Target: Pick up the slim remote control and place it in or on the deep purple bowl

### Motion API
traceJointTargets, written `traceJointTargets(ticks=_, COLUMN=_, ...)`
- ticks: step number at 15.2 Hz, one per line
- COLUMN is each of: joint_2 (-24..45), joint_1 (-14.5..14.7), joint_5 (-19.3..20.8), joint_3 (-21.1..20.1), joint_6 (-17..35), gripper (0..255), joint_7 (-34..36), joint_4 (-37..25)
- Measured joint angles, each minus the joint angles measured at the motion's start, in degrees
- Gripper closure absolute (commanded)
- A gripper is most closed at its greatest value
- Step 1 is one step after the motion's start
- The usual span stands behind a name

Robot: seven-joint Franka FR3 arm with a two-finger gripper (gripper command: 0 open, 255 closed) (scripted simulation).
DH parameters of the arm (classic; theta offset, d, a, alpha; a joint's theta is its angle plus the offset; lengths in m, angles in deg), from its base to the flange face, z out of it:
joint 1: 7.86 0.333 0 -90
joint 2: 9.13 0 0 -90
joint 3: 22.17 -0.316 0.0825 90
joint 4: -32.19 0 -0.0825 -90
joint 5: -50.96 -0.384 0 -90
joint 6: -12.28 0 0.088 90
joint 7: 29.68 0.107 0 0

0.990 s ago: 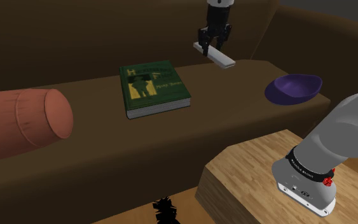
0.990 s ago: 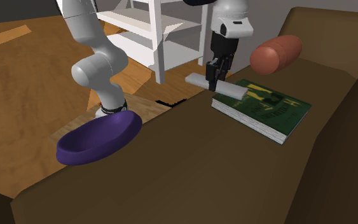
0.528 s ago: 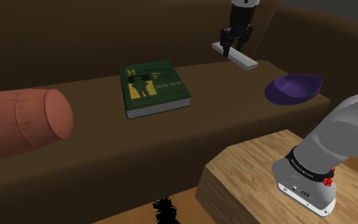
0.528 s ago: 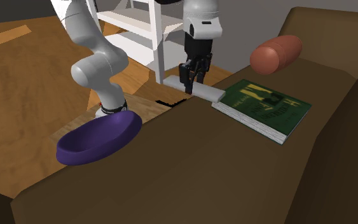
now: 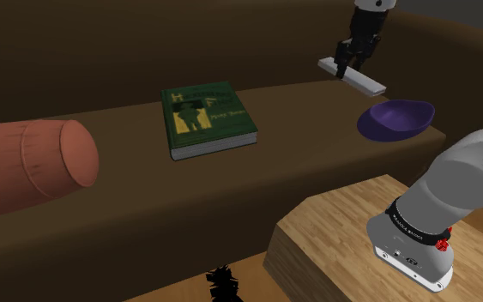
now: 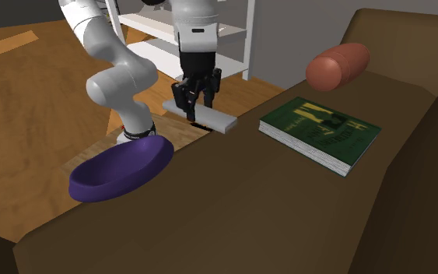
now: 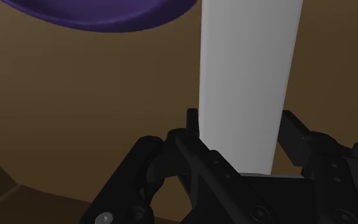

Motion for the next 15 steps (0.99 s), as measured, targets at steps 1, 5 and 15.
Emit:
traceJointTargets(ticks=1, joint_2=-1.7, joint_1=-0.73, joint_5=0.79, joint_3=1.23, joint_6=-0.23, gripper=255, joint_7=-1.49, joint_4=1.37)
traceJointTargets(ticks=5, joint_2=-5.84, joint_1=-2.98, joint_5=3.44, joint_3=4.92, joint_6=-1.6, gripper=255, joint_7=-5.98, joint_4=3.84)
traceJointTargets(ticks=15, joint_2=-15.73, joint_1=-10.07, joint_5=12.18, joint_3=15.42, joint_6=-6.09, gripper=255, joint_7=-18.61, joint_4=7.72)
